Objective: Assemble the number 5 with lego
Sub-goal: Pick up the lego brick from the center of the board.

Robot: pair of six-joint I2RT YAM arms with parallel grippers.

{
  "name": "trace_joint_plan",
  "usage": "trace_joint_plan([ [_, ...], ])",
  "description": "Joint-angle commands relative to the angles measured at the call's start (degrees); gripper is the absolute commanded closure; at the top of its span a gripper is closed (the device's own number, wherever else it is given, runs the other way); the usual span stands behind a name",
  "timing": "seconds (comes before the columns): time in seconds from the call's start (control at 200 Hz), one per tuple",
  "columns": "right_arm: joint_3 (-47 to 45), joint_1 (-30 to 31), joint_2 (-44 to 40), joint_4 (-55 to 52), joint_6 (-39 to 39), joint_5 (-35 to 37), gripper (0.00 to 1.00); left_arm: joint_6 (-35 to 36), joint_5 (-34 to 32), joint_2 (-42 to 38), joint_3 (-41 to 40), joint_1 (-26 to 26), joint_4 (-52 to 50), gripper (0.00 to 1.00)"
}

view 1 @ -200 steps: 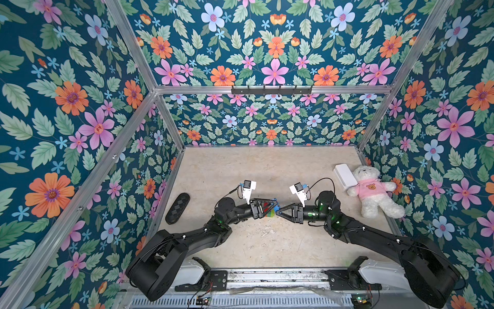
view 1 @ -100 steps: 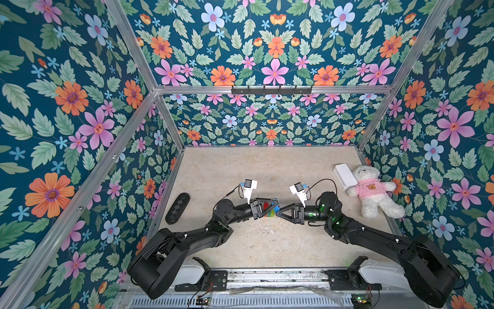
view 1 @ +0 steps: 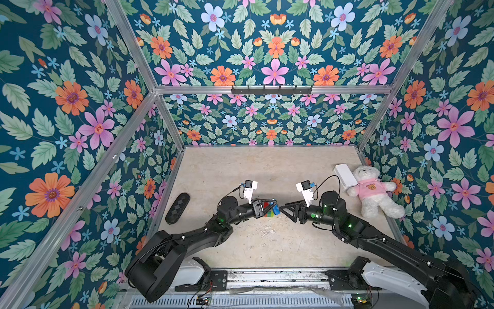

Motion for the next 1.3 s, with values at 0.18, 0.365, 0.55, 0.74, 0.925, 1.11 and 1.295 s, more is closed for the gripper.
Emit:
trace_joint_plan([
  [0.18,5.18,9.5,4.44,-11.54,-5.48,24.42,0.38,1.1,-1.02,1.14,0.55,-0.52,-2.42,0.8],
  [0.365,7.07,10.16,7.42,-11.66,-6.29,23.94,0.41,1.6,-1.1,0.41,0.9,-0.69,-3.67,0.8],
  [0.55,8.86,10.82,9.83,-11.45,-6.95,22.28,0.46,1.61,-1.04,0.75,0.96,-0.88,-3.46,0.79],
  [0.74,10.02,11.22,12.14,-11.71,-7.09,22.23,0.53,1.43,-0.71,1.45,0.97,-1.03,-2.47,0.79],
  [0.925,10.2,11.35,12.81,-11.36,-7.11,22.12,0.64,1.21,-0.4,1.72,0.94,-1.03,-1.88,0.8],
  [1.11,10.51,11.31,13.05,-11.55,-7.08,21.99,0.71,1.21,-0.26,2.08,1.14,-1.01,-1.52,0.8],
  [1.295,11.16,11.52,13.52,-12.62,-6.12,23.18,0.77,1.07,-0.59,2.43,0.97,-1.04,-1.44,0.75],
])
